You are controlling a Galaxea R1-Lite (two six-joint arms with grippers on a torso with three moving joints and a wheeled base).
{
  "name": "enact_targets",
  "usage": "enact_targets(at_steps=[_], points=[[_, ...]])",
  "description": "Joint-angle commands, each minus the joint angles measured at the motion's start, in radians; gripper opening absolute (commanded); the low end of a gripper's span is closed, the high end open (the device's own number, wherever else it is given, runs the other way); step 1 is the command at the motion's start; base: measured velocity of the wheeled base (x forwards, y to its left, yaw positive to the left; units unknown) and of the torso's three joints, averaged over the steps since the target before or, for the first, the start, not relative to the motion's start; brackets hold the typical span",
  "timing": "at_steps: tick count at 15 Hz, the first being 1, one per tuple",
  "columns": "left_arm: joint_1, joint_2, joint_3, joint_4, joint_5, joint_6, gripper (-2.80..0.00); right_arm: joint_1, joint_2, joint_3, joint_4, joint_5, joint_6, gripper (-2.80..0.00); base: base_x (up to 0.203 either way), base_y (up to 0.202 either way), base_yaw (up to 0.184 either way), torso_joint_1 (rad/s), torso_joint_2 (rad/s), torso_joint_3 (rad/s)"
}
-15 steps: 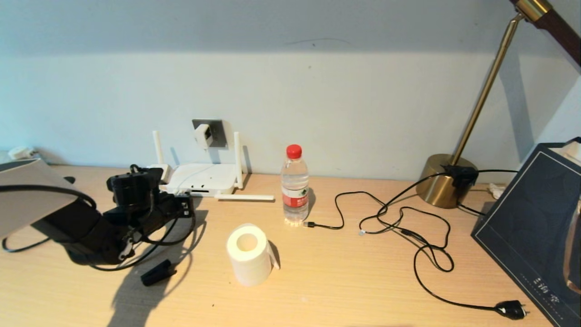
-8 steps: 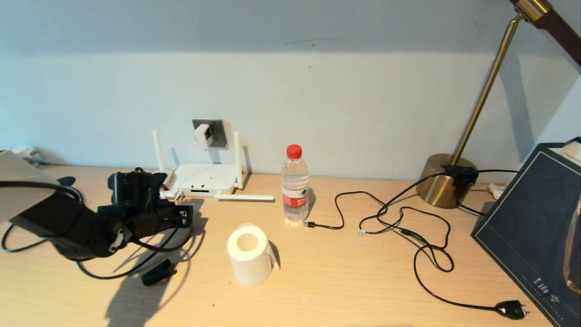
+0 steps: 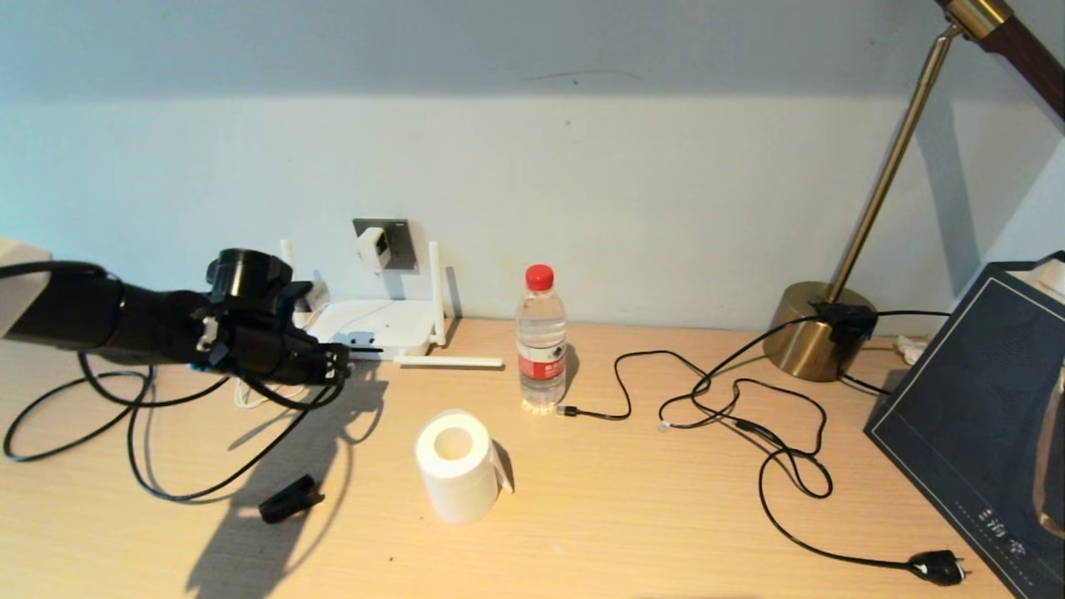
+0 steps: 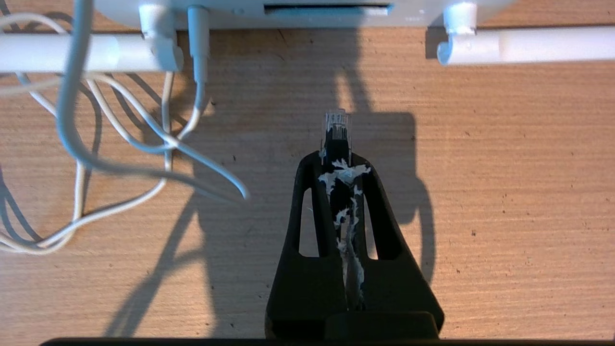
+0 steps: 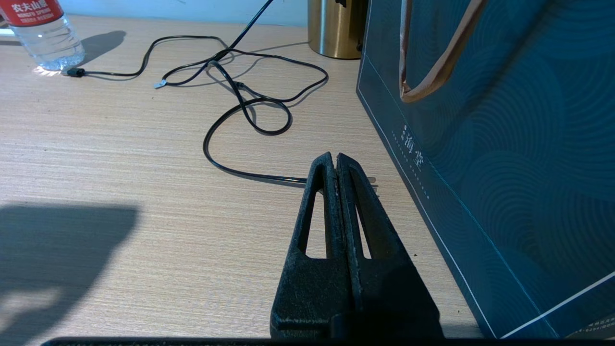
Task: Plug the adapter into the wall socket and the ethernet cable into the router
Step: Align cable and router interface
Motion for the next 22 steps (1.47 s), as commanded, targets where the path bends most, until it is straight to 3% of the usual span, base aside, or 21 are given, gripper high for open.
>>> enact_targets(at_steps=[1,5,22], points=[[-0.001,0.074,-0.154,0.147,0.001,0.001,-2.80,-0.001,0.001,0.000,-0.001,0.000,0.000,-2.80,0.000,0.000,0.000,0.000,0.00,0.000],[-0.004,0.176,-0.314,0.276,0.006,0.007,-2.80,0.000,0.001,0.000,-0.001,0.000,0.000,-2.80,0.000,0.000,0.000,0.000,0.00,0.000],[-0.001,0.178,-0.321,0.163,0.021,0.003,-2.80,0.000,0.001,0.000,-0.001,0.000,0.000,-2.80,0.000,0.000,0.000,0.000,0.00,0.000]])
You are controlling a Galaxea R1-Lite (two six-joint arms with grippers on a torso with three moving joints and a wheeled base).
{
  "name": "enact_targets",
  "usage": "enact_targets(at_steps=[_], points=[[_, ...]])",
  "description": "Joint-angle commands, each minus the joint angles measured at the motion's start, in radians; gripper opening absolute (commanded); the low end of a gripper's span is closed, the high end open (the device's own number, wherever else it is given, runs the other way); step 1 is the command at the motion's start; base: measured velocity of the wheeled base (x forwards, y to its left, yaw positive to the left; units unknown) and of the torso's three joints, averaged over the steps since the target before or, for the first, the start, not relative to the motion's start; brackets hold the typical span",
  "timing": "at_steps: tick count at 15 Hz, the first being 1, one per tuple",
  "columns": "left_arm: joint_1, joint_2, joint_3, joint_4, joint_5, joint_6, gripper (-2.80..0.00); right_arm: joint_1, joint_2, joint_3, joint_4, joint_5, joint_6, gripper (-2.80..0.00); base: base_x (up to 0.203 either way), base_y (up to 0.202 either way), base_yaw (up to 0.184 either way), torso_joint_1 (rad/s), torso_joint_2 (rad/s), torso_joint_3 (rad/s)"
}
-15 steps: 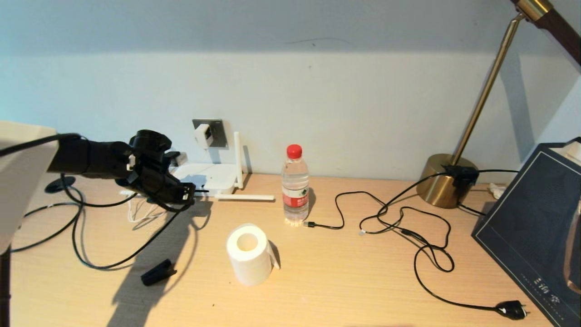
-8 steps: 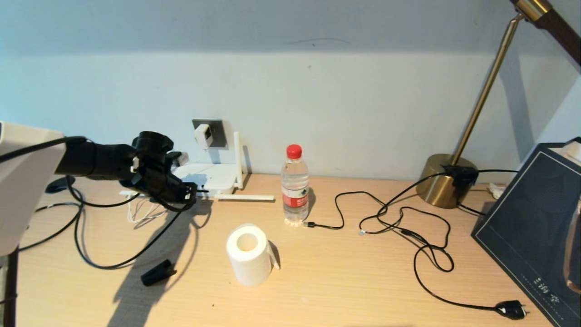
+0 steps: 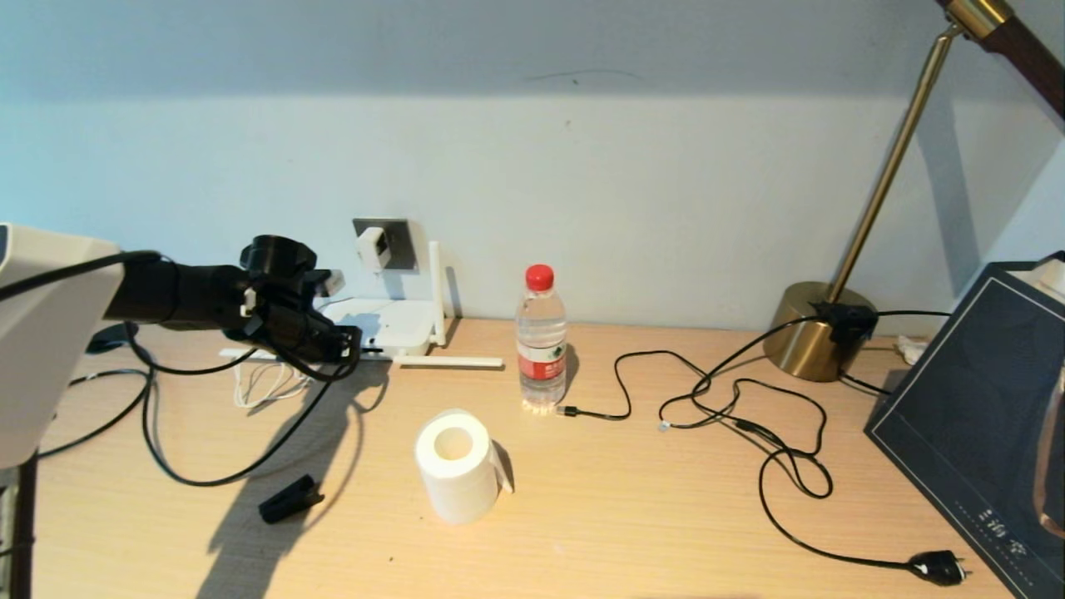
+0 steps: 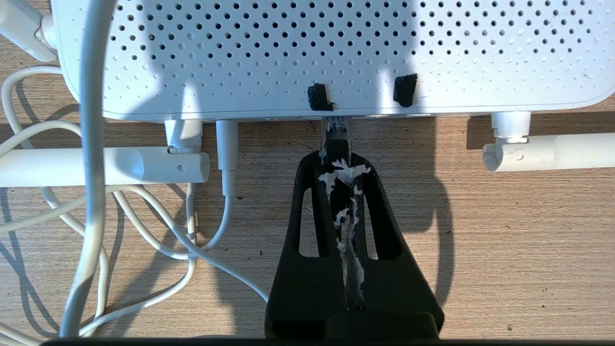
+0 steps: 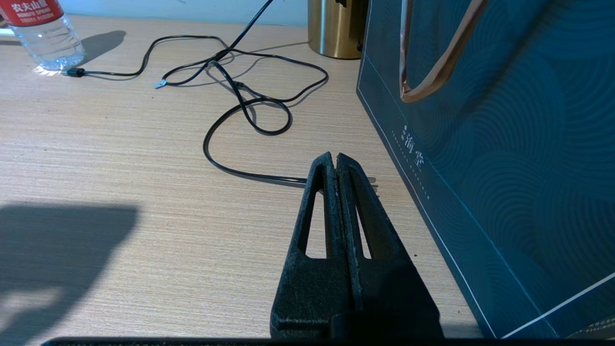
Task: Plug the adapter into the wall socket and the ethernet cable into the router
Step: Align cable and router interface
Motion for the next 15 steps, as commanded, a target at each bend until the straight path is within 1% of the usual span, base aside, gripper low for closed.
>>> enact_targets(at_steps=[1,10,15], points=[[0.000,0.001,-0.002,-0.001,0.000,0.000,-2.80,0.000,0.001,0.000,-0.001,0.000,0.000,-2.80,0.000,0.000,0.000,0.000,0.00,0.000],[-0.002,0.008,-0.005,-0.001,-0.001,-0.008,-2.80,-0.001,0.001,0.000,0.000,0.000,0.000,-2.80,0.000,0.000,0.000,0.000,0.00,0.000],[-0.002,0.009,-0.026,0.001,-0.002,-0.009,-2.80,0.000,0.001,0.000,-0.001,0.000,0.000,-2.80,0.000,0.000,0.000,0.000,0.00,0.000]])
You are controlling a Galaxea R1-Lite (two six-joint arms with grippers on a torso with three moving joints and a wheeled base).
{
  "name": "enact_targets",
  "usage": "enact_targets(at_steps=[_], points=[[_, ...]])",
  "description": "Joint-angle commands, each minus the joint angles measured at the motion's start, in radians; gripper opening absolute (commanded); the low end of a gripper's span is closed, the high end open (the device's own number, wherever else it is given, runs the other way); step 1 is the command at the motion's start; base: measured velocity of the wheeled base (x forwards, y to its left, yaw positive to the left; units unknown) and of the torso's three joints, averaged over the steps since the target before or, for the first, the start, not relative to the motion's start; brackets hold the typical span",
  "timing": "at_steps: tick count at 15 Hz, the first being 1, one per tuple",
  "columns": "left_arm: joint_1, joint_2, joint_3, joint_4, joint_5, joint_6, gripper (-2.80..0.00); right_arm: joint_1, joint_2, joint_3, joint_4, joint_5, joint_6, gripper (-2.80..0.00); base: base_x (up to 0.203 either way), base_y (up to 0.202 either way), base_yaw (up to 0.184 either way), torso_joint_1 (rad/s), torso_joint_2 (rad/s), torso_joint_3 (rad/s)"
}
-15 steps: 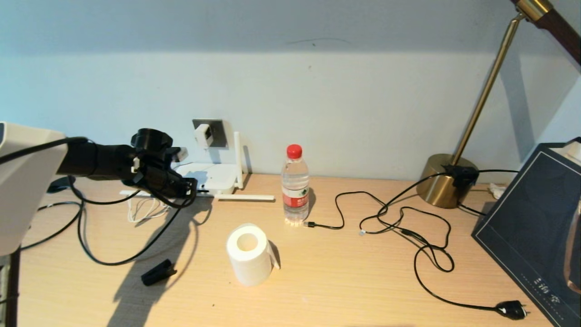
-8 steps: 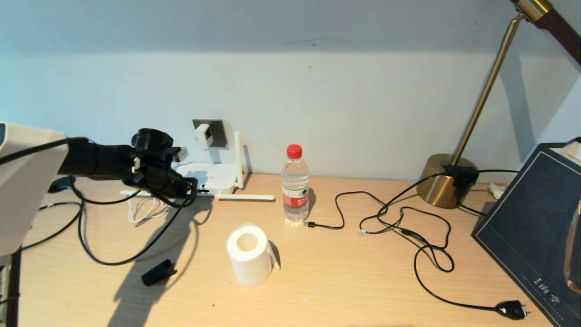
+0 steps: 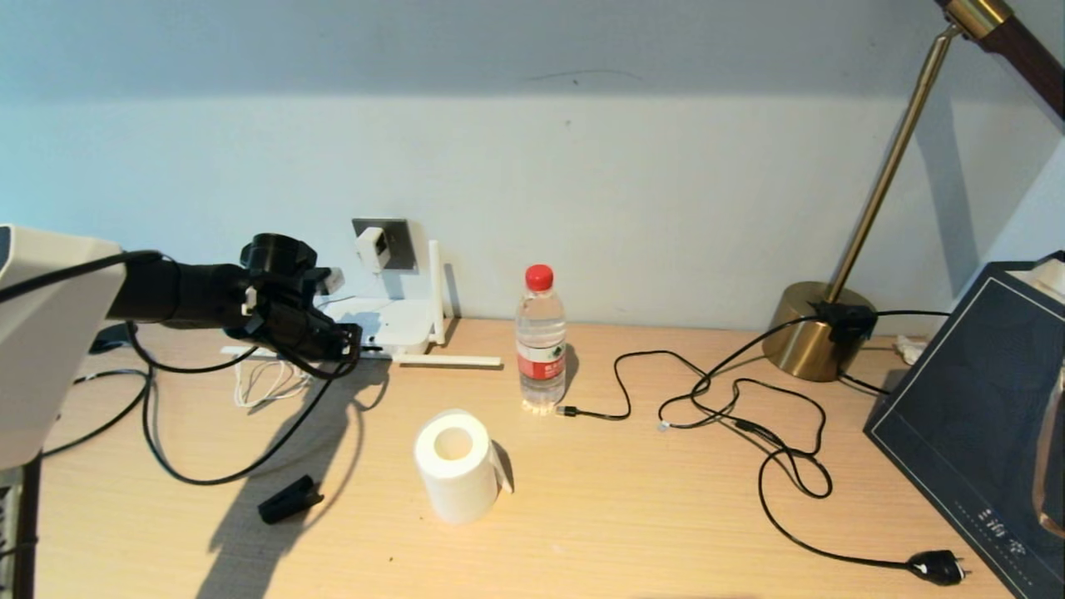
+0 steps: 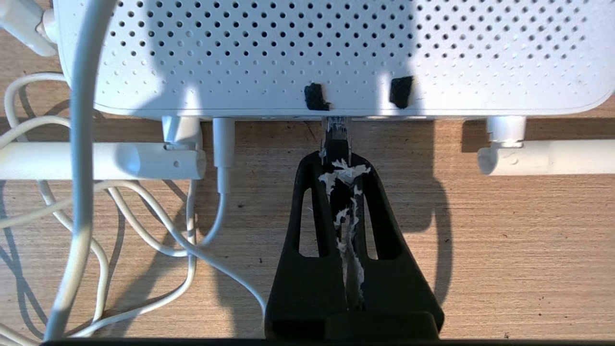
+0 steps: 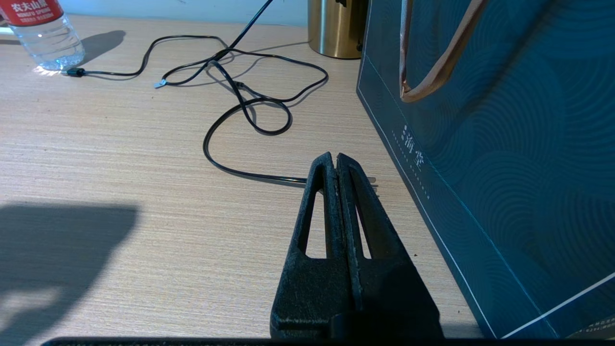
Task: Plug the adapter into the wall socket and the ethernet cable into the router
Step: Align cable and router interface
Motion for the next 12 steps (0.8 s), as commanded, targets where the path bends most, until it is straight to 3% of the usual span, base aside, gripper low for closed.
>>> enact_targets(at_steps=[1,12], points=[[0.000,0.000,-0.005,0.002,-0.001,-0.001,-2.80,0.000,0.001,0.000,0.000,0.000,0.000,-2.80,0.000,0.000,0.000,0.000,0.00,0.000],[0.001,-0.006,0.026,0.002,-0.002,-0.017,-2.80,0.000,0.001,0.000,0.000,0.000,0.000,-2.80,0.000,0.000,0.000,0.000,0.00,0.000]])
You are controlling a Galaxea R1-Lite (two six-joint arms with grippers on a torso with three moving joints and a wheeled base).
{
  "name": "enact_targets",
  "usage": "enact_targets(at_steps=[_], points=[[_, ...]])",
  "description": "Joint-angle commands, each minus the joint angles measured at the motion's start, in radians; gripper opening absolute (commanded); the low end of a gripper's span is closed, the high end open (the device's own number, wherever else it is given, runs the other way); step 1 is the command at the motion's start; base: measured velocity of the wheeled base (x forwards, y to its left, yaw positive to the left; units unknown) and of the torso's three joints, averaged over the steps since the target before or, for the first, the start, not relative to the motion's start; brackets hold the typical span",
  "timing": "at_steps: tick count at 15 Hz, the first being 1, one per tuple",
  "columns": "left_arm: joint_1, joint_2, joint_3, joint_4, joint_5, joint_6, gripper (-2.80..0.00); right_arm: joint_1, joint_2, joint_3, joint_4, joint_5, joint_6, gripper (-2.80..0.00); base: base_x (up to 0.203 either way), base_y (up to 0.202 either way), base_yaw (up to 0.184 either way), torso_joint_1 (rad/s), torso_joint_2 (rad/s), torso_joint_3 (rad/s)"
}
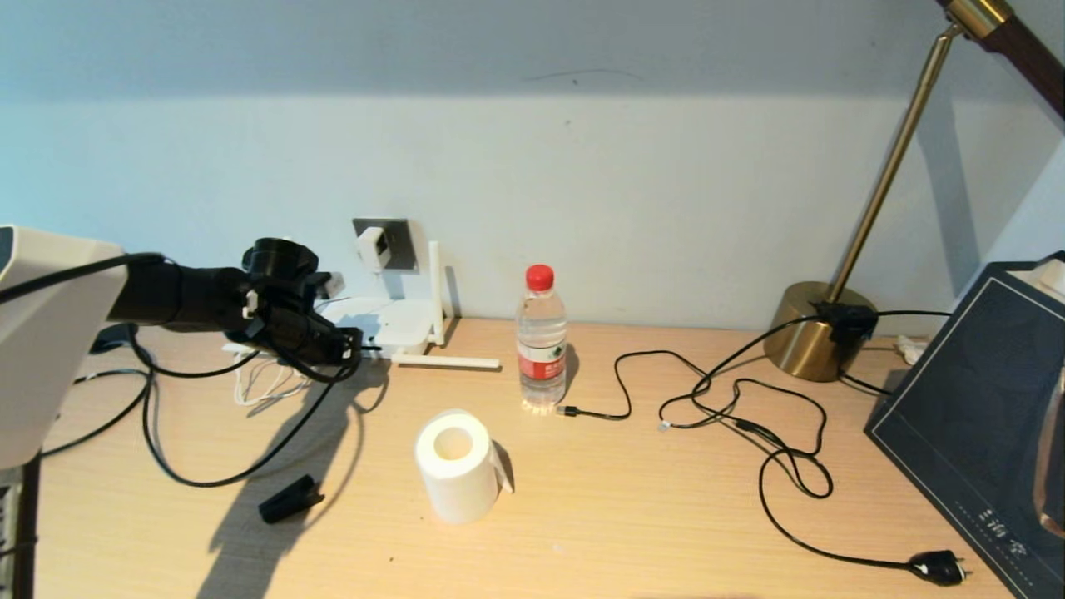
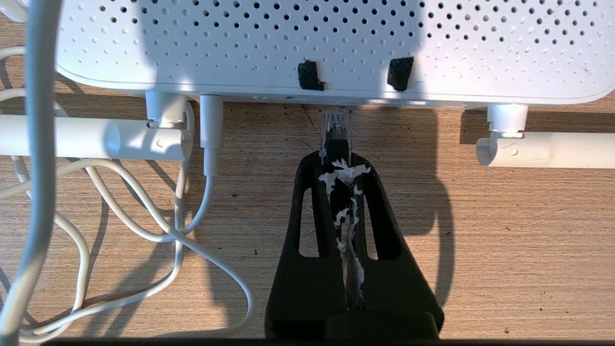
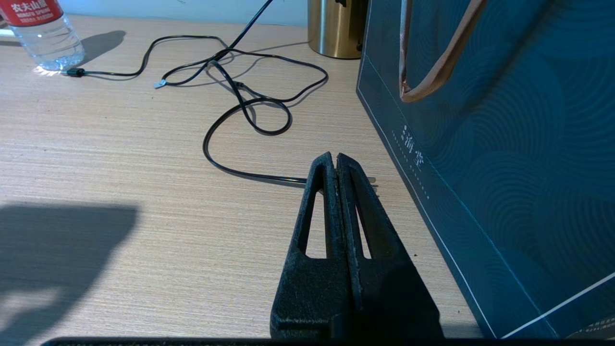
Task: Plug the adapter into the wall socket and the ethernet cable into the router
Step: Align cable and router interface
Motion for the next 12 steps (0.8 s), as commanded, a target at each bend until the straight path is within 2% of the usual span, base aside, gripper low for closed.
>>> enact_targets(at_steps=[1,12], points=[[0.000,-0.003,0.001,0.002,-0.001,0.000,-2.80,0.000,0.001,0.000,-0.001,0.000,0.000,-2.80,0.000,0.000,0.000,0.000,0.00,0.000],[0.002,-0.002,0.000,0.002,0.000,0.001,-2.80,-0.002,0.001,0.000,0.001,0.000,0.000,-2.80,0.000,0.000,0.000,0.000,0.00,0.000]])
